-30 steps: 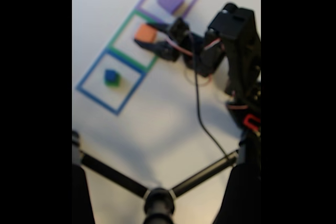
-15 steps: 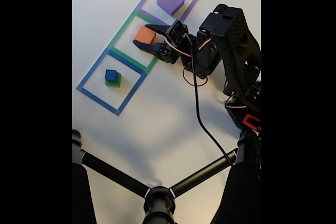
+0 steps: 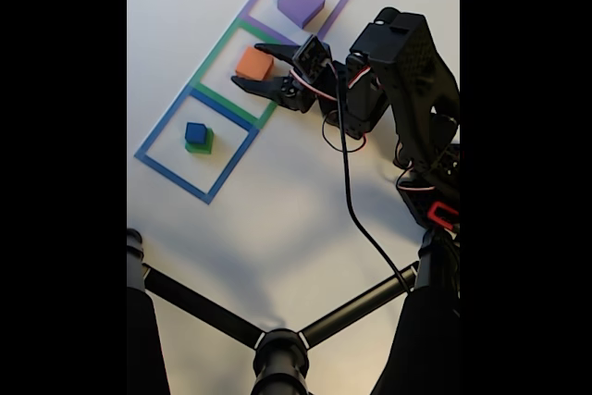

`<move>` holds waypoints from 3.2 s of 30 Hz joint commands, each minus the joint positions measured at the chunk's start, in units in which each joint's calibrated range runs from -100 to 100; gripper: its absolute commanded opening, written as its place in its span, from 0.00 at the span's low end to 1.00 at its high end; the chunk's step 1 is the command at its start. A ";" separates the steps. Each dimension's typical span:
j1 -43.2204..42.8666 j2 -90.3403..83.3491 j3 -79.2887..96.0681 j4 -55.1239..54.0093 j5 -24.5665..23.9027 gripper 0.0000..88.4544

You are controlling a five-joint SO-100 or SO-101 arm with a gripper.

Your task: Tower of hanoi

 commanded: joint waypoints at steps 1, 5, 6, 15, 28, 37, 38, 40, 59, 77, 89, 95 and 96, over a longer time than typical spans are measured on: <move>0.31 -1.87 -1.04 -0.44 0.19 0.31; 0.01 -7.56 0.69 3.45 0.19 0.32; -0.07 -9.89 1.51 5.47 0.19 0.32; 0.16 -40.58 7.32 34.93 0.19 0.28; 0.16 -79.84 -13.85 112.71 0.19 0.00; -6.62 -82.72 -49.47 158.85 0.19 0.00; -7.61 -82.64 -52.56 162.33 0.19 0.00; -9.22 -82.72 -57.10 167.51 0.19 0.00; -17.22 -89.69 -44.65 165.81 0.19 0.20; -17.68 -93.70 1.33 108.91 0.19 0.46; -17.76 -84.16 23.13 66.58 0.19 0.48; -15.93 -70.46 23.41 51.69 0.19 0.48; -16.00 -67.98 23.41 48.85 0.19 0.49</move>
